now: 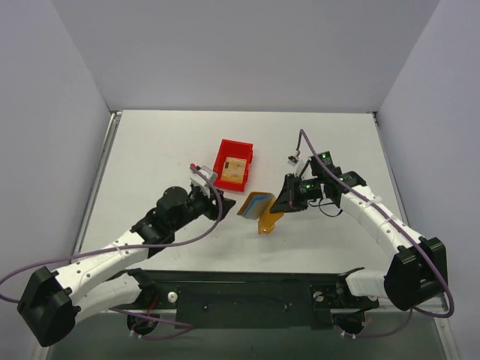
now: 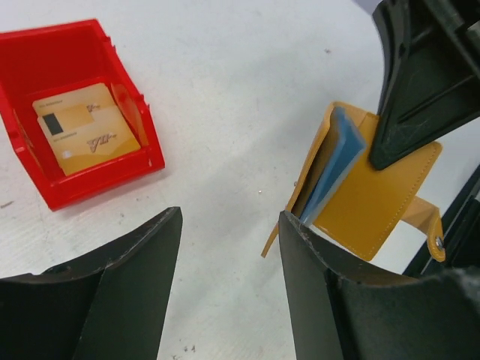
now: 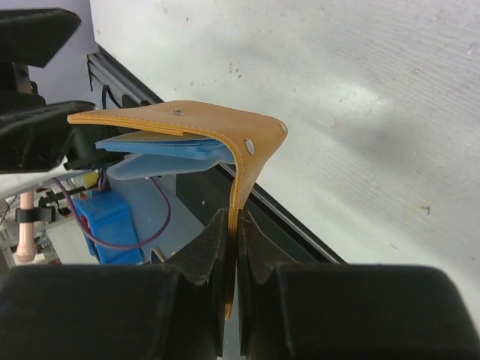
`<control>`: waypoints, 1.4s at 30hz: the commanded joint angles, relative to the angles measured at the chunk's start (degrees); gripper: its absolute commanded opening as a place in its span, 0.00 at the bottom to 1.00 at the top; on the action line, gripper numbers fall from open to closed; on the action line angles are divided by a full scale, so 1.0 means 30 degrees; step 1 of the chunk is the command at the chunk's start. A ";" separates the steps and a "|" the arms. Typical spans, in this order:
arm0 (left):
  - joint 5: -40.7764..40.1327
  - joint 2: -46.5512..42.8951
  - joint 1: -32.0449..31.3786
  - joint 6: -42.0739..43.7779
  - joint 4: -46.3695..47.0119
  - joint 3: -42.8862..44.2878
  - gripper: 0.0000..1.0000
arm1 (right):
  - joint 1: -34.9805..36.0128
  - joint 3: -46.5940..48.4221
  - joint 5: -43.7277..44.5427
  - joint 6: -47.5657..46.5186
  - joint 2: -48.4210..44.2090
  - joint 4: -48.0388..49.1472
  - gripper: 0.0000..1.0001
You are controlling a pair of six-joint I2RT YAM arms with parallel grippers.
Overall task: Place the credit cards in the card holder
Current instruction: Open the card holder at the center of the board.
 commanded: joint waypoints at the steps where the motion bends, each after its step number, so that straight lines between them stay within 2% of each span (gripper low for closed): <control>1: 0.4190 -0.0986 0.1327 -0.0504 0.2328 -0.0297 0.64 | 0.0530 0.0925 -0.0847 -0.0913 -0.0438 -0.0817 0.00; 7: 0.8378 -0.0489 0.1506 -0.0651 0.3354 -0.0121 0.63 | 0.0824 0.1100 -0.0788 -0.1001 -0.0174 -0.0936 0.00; 15: 0.9525 0.0594 0.1476 -0.0329 0.3179 0.0288 0.63 | 0.0912 0.1189 -0.0788 -0.1089 -0.0144 -0.1023 0.00; 32: 0.8238 0.2412 0.1242 0.0403 0.3033 0.1197 0.64 | 0.1293 0.1276 -0.1169 -0.1148 -0.0173 -0.1053 0.00; 42: 0.7799 0.3261 0.1067 0.0812 0.2653 0.1636 0.56 | 0.1557 0.1335 -0.1725 -0.1382 -0.0232 -0.0994 0.00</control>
